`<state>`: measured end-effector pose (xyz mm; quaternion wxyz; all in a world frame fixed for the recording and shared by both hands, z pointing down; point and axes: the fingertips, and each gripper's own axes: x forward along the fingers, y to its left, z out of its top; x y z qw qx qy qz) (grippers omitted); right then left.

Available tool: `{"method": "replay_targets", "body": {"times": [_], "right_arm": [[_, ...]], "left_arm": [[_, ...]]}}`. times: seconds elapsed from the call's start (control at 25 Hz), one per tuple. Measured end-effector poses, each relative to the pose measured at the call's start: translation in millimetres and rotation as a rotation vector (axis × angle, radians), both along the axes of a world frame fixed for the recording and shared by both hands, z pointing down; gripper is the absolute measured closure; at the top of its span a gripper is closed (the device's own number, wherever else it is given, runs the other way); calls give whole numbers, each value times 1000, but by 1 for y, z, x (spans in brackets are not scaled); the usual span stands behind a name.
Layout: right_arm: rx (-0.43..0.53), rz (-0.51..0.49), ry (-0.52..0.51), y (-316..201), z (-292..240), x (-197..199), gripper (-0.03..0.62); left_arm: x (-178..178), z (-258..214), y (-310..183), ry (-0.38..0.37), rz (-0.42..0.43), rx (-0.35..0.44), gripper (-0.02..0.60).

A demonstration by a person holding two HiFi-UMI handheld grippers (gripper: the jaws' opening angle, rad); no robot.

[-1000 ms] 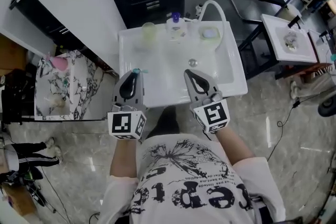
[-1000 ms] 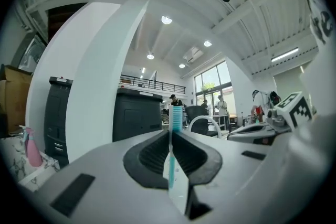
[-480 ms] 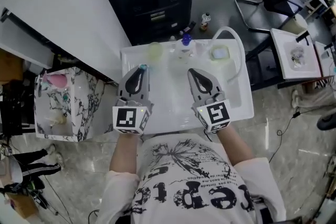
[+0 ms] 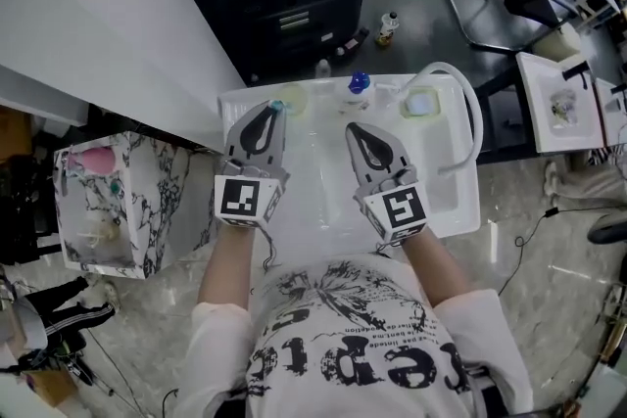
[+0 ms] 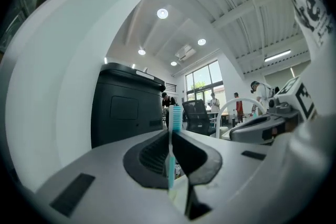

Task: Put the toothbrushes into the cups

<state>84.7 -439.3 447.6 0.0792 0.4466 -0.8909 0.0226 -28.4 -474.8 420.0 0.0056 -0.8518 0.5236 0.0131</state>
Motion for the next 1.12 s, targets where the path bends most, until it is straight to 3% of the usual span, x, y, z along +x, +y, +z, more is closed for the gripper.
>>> {"method": "replay_targets", "body": {"times": [0.28,0.56,0.84,1.12], "right_arm": [[37,-28,-84,-17,-3,-7,600],[10,-47,-64,-25,16,-12,600],[-51,-56,-53,-26,36,-11,600],[-82,-82,-13,-25,51,-16,600]], "left_arm": [[1,47,-30,-5,12,-40,557],[-2,81,-49,1,-19,-60,557],[-7,118,-57,12,-54,-160,557],[-18,137,-62,86,-92,-227,557]]}}
